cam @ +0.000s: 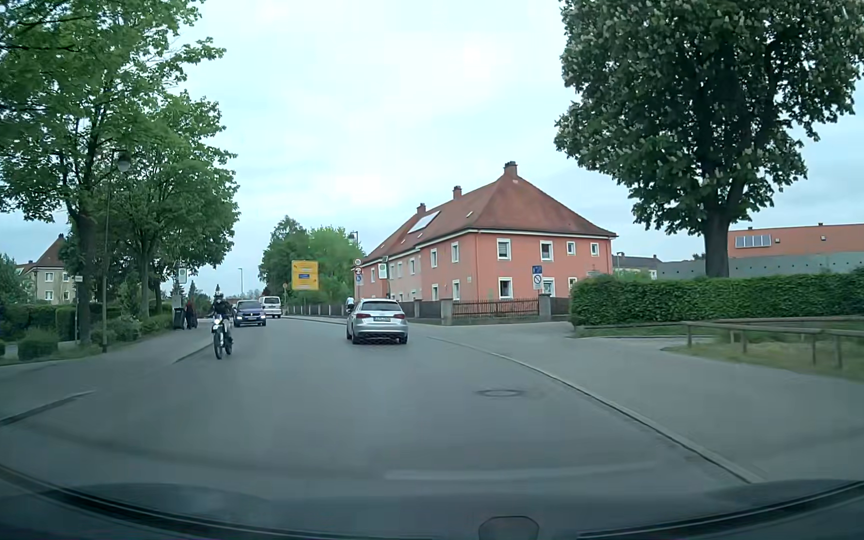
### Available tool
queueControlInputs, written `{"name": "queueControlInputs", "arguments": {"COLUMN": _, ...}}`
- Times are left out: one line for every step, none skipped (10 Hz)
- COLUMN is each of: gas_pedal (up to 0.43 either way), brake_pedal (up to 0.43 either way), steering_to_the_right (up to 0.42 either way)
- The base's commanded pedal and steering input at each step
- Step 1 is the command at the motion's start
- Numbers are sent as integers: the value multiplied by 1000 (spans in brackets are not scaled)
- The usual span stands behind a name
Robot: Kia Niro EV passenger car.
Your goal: Follow the waypoints while adhering to traffic rules and regulations
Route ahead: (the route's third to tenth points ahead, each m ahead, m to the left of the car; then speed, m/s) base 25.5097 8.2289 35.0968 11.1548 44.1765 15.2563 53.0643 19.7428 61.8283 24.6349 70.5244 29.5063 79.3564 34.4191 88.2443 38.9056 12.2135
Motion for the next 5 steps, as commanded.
{"name": "queueControlInputs", "arguments": {"gas_pedal": 79, "brake_pedal": 0, "steering_to_the_right": -53}}
{"name": "queueControlInputs", "arguments": {"gas_pedal": 79, "brake_pedal": 0, "steering_to_the_right": -55}}
{"name": "queueControlInputs", "arguments": {"gas_pedal": 87, "brake_pedal": 0, "steering_to_the_right": -56}}
{"name": "queueControlInputs", "arguments": {"gas_pedal": 87, "brake_pedal": 0, "steering_to_the_right": -57}}
{"name": "queueControlInputs", "arguments": {"gas_pedal": 87, "brake_pedal": 0, "steering_to_the_right": -58}}
